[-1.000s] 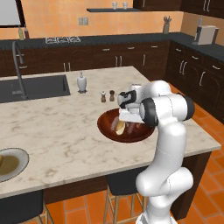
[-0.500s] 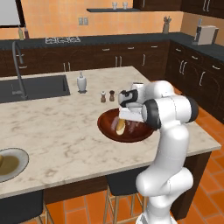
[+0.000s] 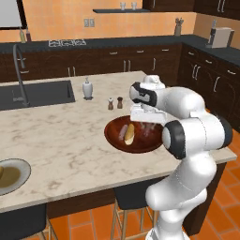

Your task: Place one bun and one sausage from the bowl on each plate.

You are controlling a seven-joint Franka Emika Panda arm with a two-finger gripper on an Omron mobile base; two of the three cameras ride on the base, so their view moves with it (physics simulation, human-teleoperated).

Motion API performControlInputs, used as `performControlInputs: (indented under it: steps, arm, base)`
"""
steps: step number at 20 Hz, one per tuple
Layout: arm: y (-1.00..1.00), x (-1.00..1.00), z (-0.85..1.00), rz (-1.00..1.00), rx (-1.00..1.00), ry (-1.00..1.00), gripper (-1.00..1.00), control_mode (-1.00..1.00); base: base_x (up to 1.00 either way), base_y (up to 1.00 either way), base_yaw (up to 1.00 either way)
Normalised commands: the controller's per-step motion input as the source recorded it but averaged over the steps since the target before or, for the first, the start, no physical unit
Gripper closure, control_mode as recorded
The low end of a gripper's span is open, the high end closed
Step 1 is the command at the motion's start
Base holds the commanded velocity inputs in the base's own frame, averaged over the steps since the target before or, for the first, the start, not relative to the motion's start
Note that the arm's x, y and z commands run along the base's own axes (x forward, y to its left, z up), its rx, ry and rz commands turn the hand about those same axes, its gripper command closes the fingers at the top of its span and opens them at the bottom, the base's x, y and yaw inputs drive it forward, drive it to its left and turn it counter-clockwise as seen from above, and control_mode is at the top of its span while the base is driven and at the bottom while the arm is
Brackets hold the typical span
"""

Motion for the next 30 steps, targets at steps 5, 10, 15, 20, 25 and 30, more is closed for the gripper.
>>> performControlInputs:
  steps: [5,10,15,20,25,30]
  arm:
    - [0.13,-1.00,0.30,0.03,-0.08,-0.26,1.00,-1.00]
    - [0.00,-0.87,0.07,0.00,0.02,-0.28,1.00,-1.00]
    - [0.02,0.00,0.00,0.00,0.00,0.00,1.00,-1.00]
    - [0.14,0.00,0.00,0.00,0.00,0.00,1.00,1.00]
    - [0.00,0.00,0.00,0.00,0.00,0.00,1.00,1.00]
    - [0.00,0.00,0.00,0.00,0.00,0.00,1.00,1.00]
  base:
    - [0.00,0.00,0.00]
    - [0.00,0.00,0.00]
    - [0.00,0.00,0.00]
    - [-0.02,0.56,0.00]
    - [0.00,1.00,0.00]
    - [0.10,1.00,0.00]
